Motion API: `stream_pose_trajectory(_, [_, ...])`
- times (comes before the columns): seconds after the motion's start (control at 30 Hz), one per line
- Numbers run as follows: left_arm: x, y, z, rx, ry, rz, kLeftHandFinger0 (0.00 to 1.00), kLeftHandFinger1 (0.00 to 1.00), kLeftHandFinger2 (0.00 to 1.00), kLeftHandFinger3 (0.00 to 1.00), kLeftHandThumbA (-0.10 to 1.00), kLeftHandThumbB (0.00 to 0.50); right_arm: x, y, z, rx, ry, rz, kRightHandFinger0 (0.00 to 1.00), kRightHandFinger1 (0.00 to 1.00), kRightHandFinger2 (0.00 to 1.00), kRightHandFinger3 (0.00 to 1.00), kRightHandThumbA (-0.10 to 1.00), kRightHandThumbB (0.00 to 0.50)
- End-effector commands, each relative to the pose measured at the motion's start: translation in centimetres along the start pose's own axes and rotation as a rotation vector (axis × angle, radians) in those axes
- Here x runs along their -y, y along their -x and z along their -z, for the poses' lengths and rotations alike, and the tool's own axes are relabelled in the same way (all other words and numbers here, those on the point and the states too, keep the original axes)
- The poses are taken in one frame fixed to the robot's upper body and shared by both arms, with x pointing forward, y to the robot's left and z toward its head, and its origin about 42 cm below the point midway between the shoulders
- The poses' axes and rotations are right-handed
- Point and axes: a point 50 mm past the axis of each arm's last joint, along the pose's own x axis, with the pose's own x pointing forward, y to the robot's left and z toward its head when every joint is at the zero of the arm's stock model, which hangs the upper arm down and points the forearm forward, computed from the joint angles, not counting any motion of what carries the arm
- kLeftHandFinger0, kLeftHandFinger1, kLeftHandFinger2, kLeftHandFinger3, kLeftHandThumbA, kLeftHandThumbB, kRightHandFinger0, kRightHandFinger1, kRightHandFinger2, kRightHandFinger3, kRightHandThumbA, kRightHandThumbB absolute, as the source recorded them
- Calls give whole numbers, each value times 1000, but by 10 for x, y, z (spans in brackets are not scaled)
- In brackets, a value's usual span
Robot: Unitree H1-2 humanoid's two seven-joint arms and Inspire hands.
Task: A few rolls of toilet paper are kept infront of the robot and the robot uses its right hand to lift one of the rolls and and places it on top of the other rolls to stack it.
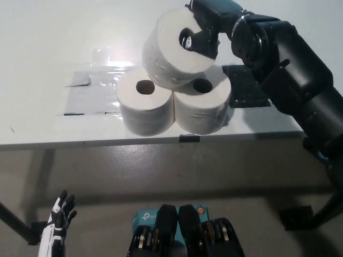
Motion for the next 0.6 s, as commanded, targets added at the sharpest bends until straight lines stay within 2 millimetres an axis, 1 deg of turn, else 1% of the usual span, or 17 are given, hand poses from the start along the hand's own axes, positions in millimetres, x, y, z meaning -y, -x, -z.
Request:
stream_pose_trajectory(0.0, [-2,2,-5,43,-17,-16,1000,1000,1000,1000,1000,0,37,-3,-20,28,55,55,0,336,590,506,151,145])
stream_pose_trajectory(0.03, [-2,2,-5,42,-18,-16,1000,1000,1000,1000,1000,0,36,-4,-20,21,63,52,0,311,562,498,174,144])
stream_pose_trajectory(0.07, [-2,1,-6,42,-18,-16,1000,1000,1000,1000,1000,0,35,-5,-20,6,77,44,3,307,563,559,192,143])
stream_pose_trajectory(0.1, [-2,1,-6,43,-18,-14,1000,1000,1000,1000,1000,0,35,-6,-19,-4,86,39,0,291,537,515,195,143])
stream_pose_trajectory(0.13, [-2,1,-6,44,-22,-14,1000,1000,1000,1000,1000,0,35,-7,-18,-9,92,36,0,267,503,431,192,146])
stream_pose_trajectory(0.17, [-2,1,-6,45,-23,-14,1000,1000,1000,1000,1000,0,34,-7,-17,-10,92,35,0,256,493,406,182,148])
stream_pose_trajectory(0.2, [-2,1,-6,42,-21,-14,1000,1000,1000,1000,1000,0,34,-8,-16,-11,88,34,0,244,484,348,166,148])
stream_pose_trajectory(0.23, [-2,1,-6,42,-21,-14,1000,1000,1000,1000,1000,0,35,-8,-15,-12,85,33,0,248,507,340,147,147])
stream_pose_trajectory(0.27, [-2,1,-7,43,-21,-14,1000,1000,1000,1000,1000,0,35,-7,-13,-13,83,32,0,267,549,377,142,148])
stream_pose_trajectory(0.33, [-2,0,-7,47,-16,-13,1000,1000,1000,1000,1000,0,36,-7,-10,-21,86,25,0,290,580,347,147,155])
stream_pose_trajectory(0.37, [-2,0,-7,49,-15,-12,1000,1000,1000,1000,1000,0,36,-7,-9,-24,86,21,18,318,619,461,158,164])
stream_pose_trajectory(0.4, [-2,0,-7,51,-14,-12,1000,1000,1000,1000,1000,0,38,-7,-9,-33,83,10,136,343,621,834,214,172])
stream_pose_trajectory(0.43, [-2,0,-7,51,-15,-13,1000,1000,1000,1000,1000,0,39,-8,-8,-42,80,0,113,274,537,969,230,175])
stream_pose_trajectory(0.47, [-3,-2,-8,54,-20,-13,1000,1000,1000,1000,1000,0,45,-9,-10,-41,94,-10,33,161,365,655,312,201])
stream_pose_trajectory(0.5, [-3,-2,-7,51,-22,-14,1000,1000,1000,1000,1000,0,47,-9,-9,-43,108,-23,108,248,420,592,381,231])
stream_pose_trajectory(0.53, [-3,-2,-7,52,-25,-17,1000,1000,1000,1000,1000,0,49,-10,-10,-44,118,-42,167,343,537,711,463,256])
stream_pose_trajectory(0.57, [-3,-2,-7,52,-26,-17,1000,1000,1000,1000,1000,0,51,-10,-11,-47,121,-59,195,389,613,856,507,270])
